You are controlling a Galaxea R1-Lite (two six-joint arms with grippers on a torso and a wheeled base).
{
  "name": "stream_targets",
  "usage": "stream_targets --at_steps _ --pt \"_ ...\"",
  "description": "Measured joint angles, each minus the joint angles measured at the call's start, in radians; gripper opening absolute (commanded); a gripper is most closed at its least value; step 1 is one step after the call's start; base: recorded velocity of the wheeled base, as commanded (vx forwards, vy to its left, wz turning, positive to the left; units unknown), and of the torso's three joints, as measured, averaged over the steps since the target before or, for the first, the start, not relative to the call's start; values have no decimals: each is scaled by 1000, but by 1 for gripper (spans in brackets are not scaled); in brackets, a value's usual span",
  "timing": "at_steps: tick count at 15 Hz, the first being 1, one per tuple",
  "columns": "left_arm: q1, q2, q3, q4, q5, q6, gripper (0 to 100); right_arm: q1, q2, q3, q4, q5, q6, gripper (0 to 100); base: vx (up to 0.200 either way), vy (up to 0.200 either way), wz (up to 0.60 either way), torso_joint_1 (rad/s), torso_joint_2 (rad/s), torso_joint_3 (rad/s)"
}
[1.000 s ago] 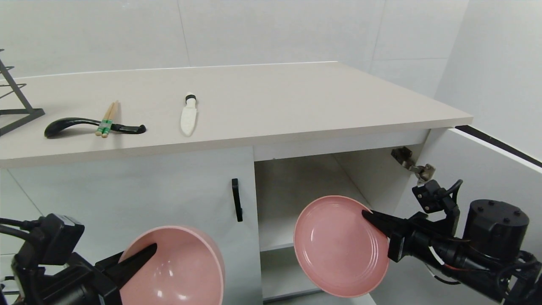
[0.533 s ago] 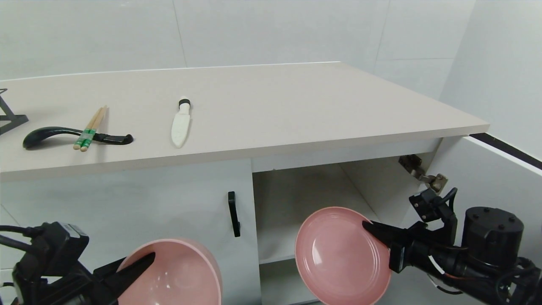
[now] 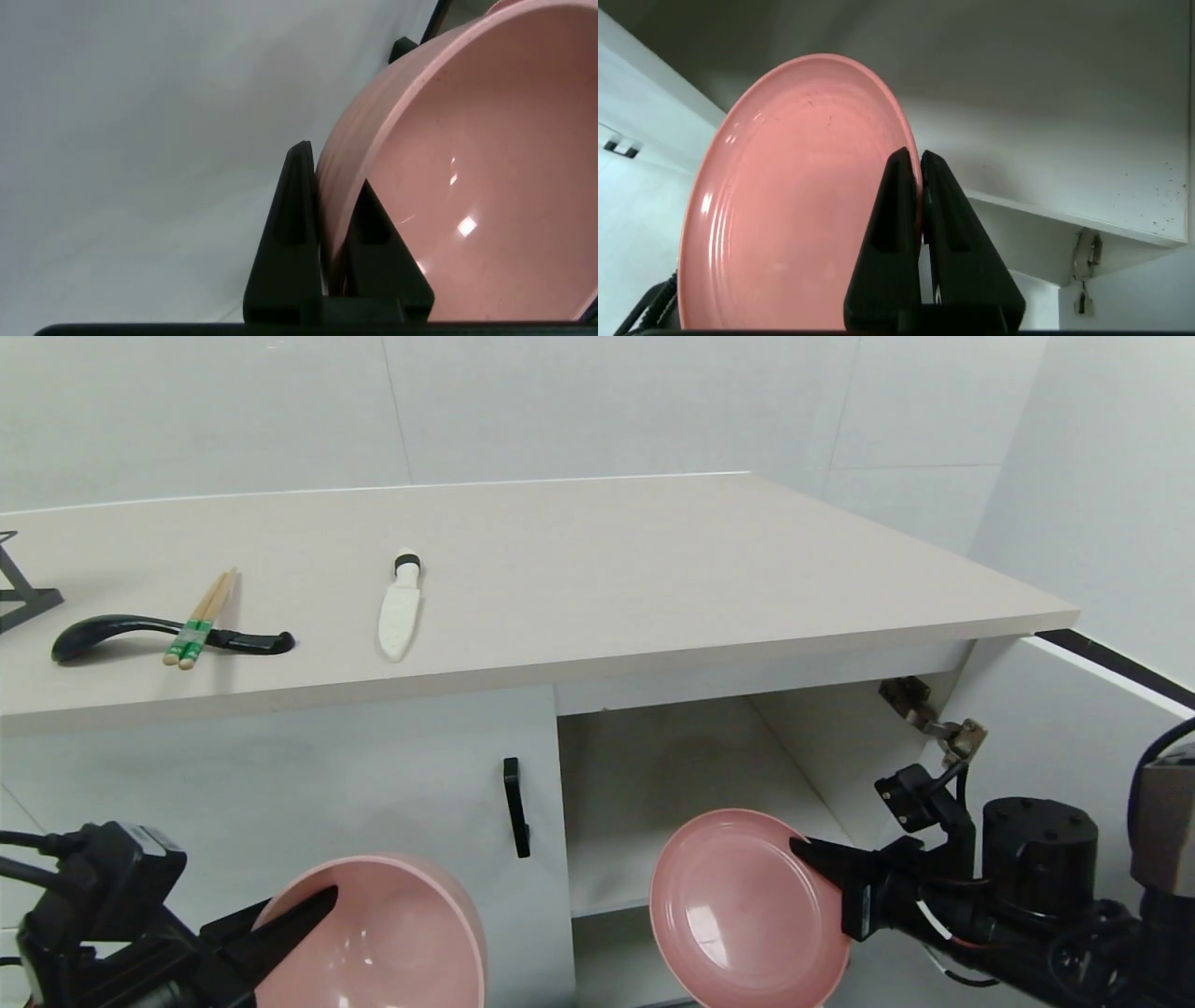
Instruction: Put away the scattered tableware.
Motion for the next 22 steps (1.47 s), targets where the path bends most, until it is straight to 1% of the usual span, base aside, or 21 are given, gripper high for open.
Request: stream_targets --at_steps 3,6,9,16,22 --pt "1 -2 -2 0 0 1 0 1 56 -52 0 0 20 0 0 0 0 0 0 0" --pt "1 -2 -2 0 -1 2 0 -7 133 -141 0 1 22 0 0 0 0 0 0 0" --pt "1 -6 -2 0 -1 5 0 -1 205 -202 0 1 21 0 0 0 0 0 0 0" --pt "-1 -16 -1 1 -1 7 0 -6 294 -276 0 1 21 0 0 0 0 0 0 0" --pt "-7 -19 1 3 0 7 0 -5 368 -370 0 0 21 0 0 0 0 0 0 0"
